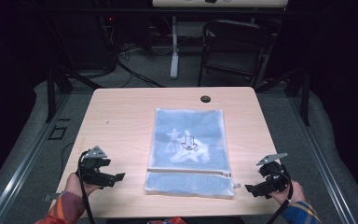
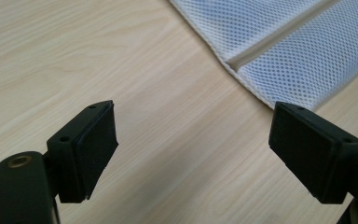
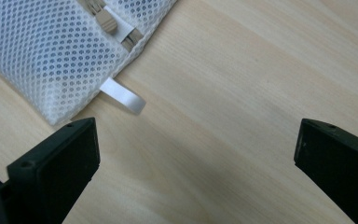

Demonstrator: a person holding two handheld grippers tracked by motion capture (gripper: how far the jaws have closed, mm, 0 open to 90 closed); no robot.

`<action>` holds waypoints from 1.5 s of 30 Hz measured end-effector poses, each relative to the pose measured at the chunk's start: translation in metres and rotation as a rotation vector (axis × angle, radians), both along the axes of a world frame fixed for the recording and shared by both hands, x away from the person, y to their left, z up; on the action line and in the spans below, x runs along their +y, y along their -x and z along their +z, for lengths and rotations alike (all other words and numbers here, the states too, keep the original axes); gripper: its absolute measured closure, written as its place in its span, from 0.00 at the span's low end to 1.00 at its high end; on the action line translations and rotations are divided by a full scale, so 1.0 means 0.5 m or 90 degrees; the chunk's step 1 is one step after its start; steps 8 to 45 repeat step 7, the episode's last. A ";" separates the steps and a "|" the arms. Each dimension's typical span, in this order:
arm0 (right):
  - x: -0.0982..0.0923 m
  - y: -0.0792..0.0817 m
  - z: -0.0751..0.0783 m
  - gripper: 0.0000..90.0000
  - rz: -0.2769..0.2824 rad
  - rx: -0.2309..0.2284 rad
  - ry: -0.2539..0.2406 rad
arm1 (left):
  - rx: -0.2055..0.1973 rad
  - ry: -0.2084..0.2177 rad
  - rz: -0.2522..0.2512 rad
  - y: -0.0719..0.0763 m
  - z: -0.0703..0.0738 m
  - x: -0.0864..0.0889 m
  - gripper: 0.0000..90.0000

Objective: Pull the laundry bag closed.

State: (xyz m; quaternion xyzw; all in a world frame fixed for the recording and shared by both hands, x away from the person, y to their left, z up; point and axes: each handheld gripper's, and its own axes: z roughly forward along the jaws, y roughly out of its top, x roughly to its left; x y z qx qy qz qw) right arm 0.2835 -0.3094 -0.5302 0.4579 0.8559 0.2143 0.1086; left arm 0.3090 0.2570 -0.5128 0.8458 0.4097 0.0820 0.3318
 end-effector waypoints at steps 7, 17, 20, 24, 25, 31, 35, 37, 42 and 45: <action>-0.002 -0.002 -0.013 0.00 0.010 0.006 0.002 | 0.019 0.002 0.043 -0.022 -0.019 0.022 0.15; -0.002 -0.002 -0.013 0.00 0.010 0.006 0.002 | 0.019 0.002 0.043 -0.022 -0.019 0.022 0.15; -0.002 -0.002 -0.013 0.00 0.010 0.006 0.002 | 0.019 0.002 0.043 -0.022 -0.019 0.022 0.15; -0.002 -0.002 -0.013 0.00 0.010 0.006 0.002 | 0.019 0.002 0.043 -0.022 -0.019 0.022 0.15; -0.002 -0.002 -0.013 0.00 0.010 0.006 0.002 | 0.019 0.002 0.043 -0.022 -0.019 0.022 0.15; -0.002 -0.002 -0.013 0.00 0.010 0.006 0.002 | 0.019 0.002 0.043 -0.022 -0.019 0.022 0.15; -0.002 -0.002 -0.013 0.00 0.010 0.006 0.002 | 0.019 0.002 0.043 -0.022 -0.019 0.022 0.15; -0.002 -0.002 -0.013 0.00 0.010 0.006 0.002 | 0.019 0.002 0.043 -0.022 -0.019 0.022 0.15; -0.002 -0.002 -0.013 0.00 0.010 0.006 0.002 | 0.019 0.002 0.043 -0.022 -0.019 0.022 0.15; -0.002 -0.002 -0.013 0.00 0.010 0.006 0.002 | 0.019 0.002 0.043 -0.022 -0.019 0.022 0.15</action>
